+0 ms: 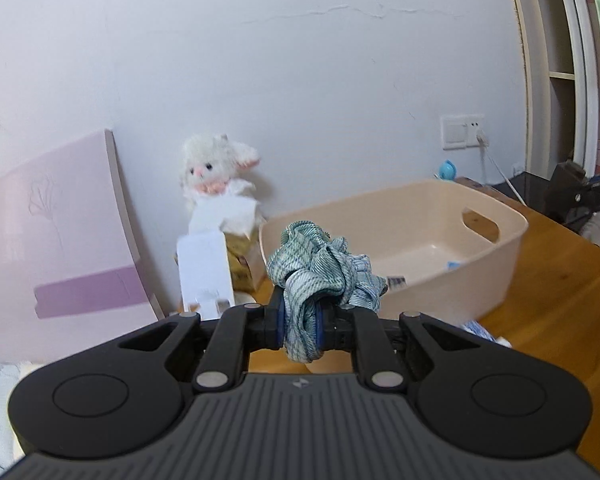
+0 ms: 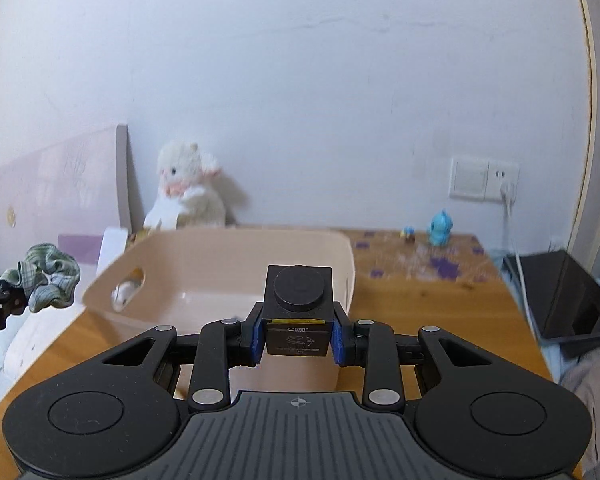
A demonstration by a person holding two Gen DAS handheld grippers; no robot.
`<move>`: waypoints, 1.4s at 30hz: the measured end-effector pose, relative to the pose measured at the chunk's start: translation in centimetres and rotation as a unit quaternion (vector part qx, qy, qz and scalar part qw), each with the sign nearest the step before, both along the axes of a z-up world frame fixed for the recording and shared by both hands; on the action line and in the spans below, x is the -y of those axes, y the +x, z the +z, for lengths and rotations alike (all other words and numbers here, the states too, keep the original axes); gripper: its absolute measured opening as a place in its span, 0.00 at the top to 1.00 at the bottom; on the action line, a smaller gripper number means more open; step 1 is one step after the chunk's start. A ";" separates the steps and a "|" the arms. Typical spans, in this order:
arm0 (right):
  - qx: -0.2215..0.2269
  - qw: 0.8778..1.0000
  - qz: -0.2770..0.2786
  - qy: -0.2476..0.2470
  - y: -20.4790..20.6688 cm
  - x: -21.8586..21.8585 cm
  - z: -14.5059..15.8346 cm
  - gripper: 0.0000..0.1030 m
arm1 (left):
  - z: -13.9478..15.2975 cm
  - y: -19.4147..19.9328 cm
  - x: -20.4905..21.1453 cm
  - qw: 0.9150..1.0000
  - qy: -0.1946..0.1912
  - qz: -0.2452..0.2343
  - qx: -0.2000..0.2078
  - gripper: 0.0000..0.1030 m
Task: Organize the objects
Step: 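Carry the scrunchie and black cube over the basket and open both grippers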
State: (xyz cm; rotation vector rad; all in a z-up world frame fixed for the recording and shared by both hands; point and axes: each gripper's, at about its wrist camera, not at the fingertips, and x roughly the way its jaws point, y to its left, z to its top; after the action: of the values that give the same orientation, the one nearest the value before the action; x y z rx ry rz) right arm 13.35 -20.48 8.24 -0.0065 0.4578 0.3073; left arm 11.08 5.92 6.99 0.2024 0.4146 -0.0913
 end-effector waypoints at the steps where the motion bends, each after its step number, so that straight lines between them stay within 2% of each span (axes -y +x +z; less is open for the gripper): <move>1: 0.005 1.000 0.000 0.000 0.4 -0.1 0.3 0.72 | 0.3 0.3 0.1 1.000 0.001 0.002 0.003 0.85; 8: 0.013 1.000 0.001 0.000 3.6 -1.4 1.2 0.72 | 1.1 3.3 1.2 1.000 -0.003 0.006 0.011 0.85; 15: 0.012 1.000 0.006 -0.026 7.1 -2.5 0.9 0.72 | 0.3 7.6 3.9 1.000 0.016 -0.001 -0.010 0.85; 20: -0.021 0.999 0.014 -0.048 10.2 -3.3 -0.6 0.72 | -1.4 10.3 5.9 0.998 0.027 0.000 -0.050 0.85; 24: -0.062 0.995 0.022 -0.074 12.1 -4.2 -2.8 0.72 | -3.2 12.1 7.0 0.996 0.035 -0.007 -0.087 0.85; 26: -0.078 0.993 0.021 -0.081 12.6 -4.3 -3.9 0.71 | -4.0 12.5 7.4 0.995 0.044 -0.006 -0.092 0.84; 27: -0.087 0.992 0.023 -0.083 12.8 -4.3 -4.4 0.71 | -4.4 12.6 7.5 0.994 0.042 -0.004 -0.099 0.84; 29: -0.099 0.991 0.025 -0.086 12.9 -4.3 -5.2 0.72 | -4.6 13.0 7.0 0.994 0.012 0.003 -0.111 0.84; 30: -0.102 0.990 0.028 -0.091 12.8 -4.3 -5.6 0.62 | -4.6 13.2 6.6 0.993 -0.001 0.005 -0.121 0.81; 32: -0.091 0.990 0.027 -0.107 12.2 -4.5 -5.6 0.58 | -4.6 13.4 6.1 0.991 -0.016 0.013 -0.133 0.76; 35: -0.086 0.990 0.032 -0.104 11.7 -4.5 -5.1 0.38 | -4.6 13.2 5.5 0.990 -0.029 0.021 -0.140 0.74; 36: -0.079 0.991 0.032 -0.101 11.4 -4.4 -4.8 0.33 | -4.5 13.0 5.4 0.989 -0.033 0.025 -0.141 0.64; 37: -0.074 0.992 0.032 -0.099 11.2 -4.3 -4.4 0.32 | -4.4 13.0 5.1 0.989 -0.038 0.030 -0.139 0.48; 39: -0.066 0.993 0.031 -0.093 10.7 -4.1 -3.5 0.24 | -3.8 12.5 4.8 0.990 -0.043 0.038 -0.126 0.33; 40: -0.064 0.994 0.032 -0.089 10.5 -3.9 -3.1 0.22 | -3.5 12.0 4.6 0.991 -0.047 0.039 -0.119 0.29; 42: -0.057 0.995 0.030 -0.082 9.9 -3.6 -2.4 0.11 | -2.8 11.4 4.2 0.991 -0.055 0.040 -0.111 0.27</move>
State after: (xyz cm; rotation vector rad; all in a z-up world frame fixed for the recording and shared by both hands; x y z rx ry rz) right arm 23.23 -16.88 5.86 -0.1636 0.5964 0.3301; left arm 22.50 1.68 4.21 0.0666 0.6376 -0.0575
